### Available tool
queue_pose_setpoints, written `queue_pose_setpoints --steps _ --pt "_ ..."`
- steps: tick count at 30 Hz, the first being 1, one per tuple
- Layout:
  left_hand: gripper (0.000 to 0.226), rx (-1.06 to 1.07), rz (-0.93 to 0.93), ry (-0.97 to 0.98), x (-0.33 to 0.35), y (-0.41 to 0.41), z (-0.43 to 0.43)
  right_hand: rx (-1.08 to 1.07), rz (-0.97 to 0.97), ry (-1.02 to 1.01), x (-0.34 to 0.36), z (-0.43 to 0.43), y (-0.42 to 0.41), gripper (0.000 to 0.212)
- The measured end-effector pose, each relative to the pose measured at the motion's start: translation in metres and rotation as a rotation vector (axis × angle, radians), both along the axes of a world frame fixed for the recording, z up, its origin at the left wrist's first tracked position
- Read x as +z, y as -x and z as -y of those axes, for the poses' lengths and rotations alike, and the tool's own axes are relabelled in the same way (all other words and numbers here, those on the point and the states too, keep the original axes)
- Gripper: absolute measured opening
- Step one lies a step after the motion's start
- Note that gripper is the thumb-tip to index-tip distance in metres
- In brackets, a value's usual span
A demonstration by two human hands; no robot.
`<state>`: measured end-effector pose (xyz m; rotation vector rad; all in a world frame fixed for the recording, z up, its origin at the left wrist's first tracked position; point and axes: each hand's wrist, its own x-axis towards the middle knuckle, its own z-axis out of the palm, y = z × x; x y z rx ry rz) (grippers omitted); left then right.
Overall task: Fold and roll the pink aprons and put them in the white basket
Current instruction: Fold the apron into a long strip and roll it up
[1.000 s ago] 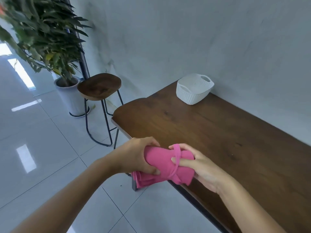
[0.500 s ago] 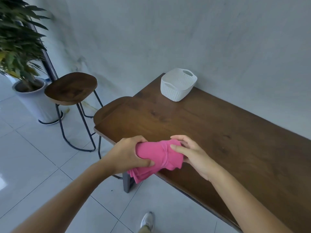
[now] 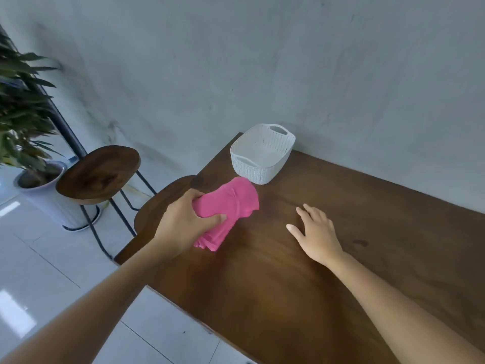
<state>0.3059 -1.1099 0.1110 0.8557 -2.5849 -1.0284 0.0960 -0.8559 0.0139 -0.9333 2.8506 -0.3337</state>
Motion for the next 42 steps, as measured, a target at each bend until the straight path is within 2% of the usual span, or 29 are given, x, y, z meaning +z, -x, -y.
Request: queue_pose_setpoints --steps 4,11,21,27,31,35,38,42 --pt "0.07 0.009 -0.106 -0.014 0.023 0.063 0.008 0.006 -0.126 -0.009 -0.011 -0.001 0.012 0.069" --pt "0.062 0.084 -0.145 0.203 0.048 0.183 0.018 -0.009 -0.162 0.017 -0.017 0.001 0.015 0.066" --pt "0.042 0.117 0.123 0.433 0.026 0.279 0.017 -0.009 -0.137 0.054 -0.019 0.0 0.016 0.065" --pt "0.048 0.093 0.27 0.615 -0.011 0.293 0.023 -0.011 -0.118 0.074 -0.02 -0.001 0.017 0.065" --pt "0.049 0.122 0.374 0.602 -0.013 0.31 0.032 -0.016 -0.11 0.079 -0.021 -0.001 0.019 0.065" --pt "0.043 0.173 0.473 0.488 -0.012 0.322 0.039 -0.021 -0.098 0.075 -0.02 -0.001 0.018 0.066" --pt "0.045 0.183 0.48 0.47 -0.012 0.327 0.047 -0.021 -0.092 0.069 -0.019 -0.001 0.018 0.066" --pt "0.06 0.186 0.447 0.485 -0.015 0.332 0.055 -0.029 -0.088 0.061 -0.017 0.001 0.018 0.066"
